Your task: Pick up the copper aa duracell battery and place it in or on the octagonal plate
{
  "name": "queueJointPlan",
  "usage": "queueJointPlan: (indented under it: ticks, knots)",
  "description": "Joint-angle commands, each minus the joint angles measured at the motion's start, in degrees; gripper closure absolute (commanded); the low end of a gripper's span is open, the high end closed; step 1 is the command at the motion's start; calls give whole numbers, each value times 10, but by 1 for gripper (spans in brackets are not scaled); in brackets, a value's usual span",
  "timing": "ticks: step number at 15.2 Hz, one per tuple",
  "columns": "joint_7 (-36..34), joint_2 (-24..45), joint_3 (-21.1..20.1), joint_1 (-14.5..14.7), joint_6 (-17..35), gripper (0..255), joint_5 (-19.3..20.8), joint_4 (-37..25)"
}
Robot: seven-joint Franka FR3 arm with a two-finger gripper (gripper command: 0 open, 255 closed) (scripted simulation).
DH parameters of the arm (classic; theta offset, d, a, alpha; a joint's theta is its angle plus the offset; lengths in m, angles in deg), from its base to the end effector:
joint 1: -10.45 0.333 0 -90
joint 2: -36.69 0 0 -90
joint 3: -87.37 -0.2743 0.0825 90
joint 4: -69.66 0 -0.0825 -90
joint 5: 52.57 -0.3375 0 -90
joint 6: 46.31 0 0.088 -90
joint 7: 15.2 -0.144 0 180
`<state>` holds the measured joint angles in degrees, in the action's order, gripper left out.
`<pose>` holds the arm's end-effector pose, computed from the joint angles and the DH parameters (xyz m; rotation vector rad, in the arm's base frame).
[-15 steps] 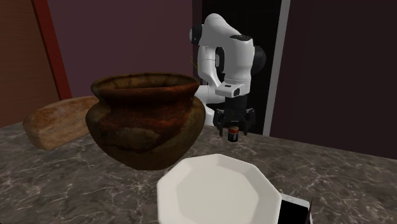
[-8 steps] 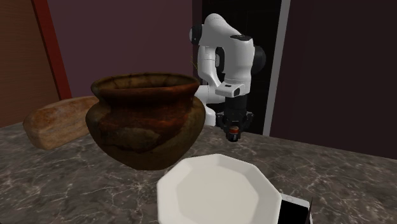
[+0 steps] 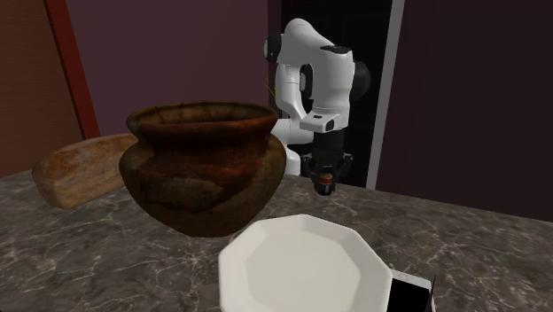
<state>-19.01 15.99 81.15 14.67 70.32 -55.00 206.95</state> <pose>0.3999 0.0771 0.3966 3.1379 0.1408 -0.0013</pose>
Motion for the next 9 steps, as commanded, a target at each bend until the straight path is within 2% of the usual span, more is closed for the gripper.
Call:
queueJointPlan:
  ticks: [1, 9]
  knots:
    - [0, -3, 0, 0, -14, 255, 0, -10]
    - [0, -17, 3, 0, -78, 255, 1, -61]
